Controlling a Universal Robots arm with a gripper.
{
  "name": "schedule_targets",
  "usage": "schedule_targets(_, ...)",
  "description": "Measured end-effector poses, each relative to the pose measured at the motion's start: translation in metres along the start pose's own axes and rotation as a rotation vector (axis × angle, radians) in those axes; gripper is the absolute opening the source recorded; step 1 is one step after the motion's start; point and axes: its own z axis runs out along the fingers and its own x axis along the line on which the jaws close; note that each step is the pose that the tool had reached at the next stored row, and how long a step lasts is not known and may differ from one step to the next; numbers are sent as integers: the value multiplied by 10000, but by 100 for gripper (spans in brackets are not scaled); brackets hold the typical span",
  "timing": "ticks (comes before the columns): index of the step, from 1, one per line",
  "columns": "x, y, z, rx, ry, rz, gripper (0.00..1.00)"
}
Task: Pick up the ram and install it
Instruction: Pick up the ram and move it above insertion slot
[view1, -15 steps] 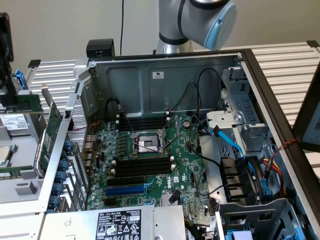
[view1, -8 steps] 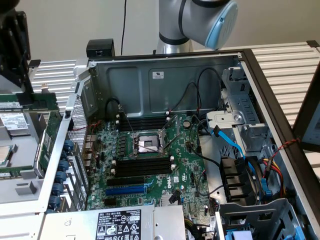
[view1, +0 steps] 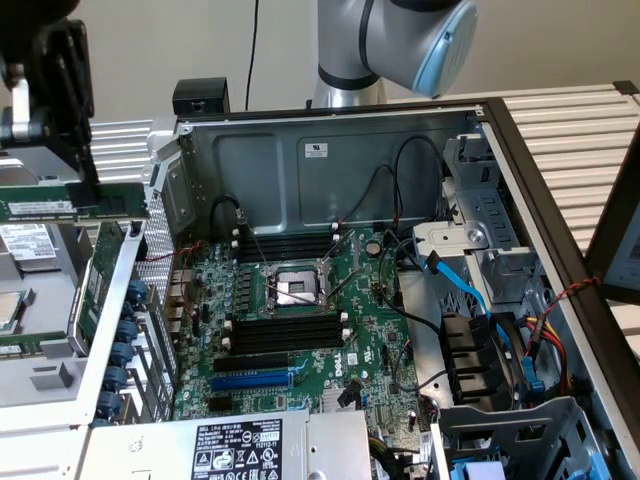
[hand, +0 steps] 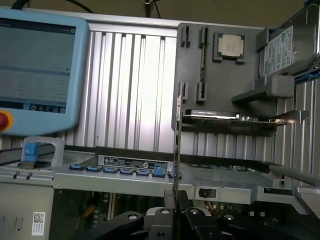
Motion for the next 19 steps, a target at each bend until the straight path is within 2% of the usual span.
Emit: schedule_targets(19,34,-782,-36,2,32,2,14)
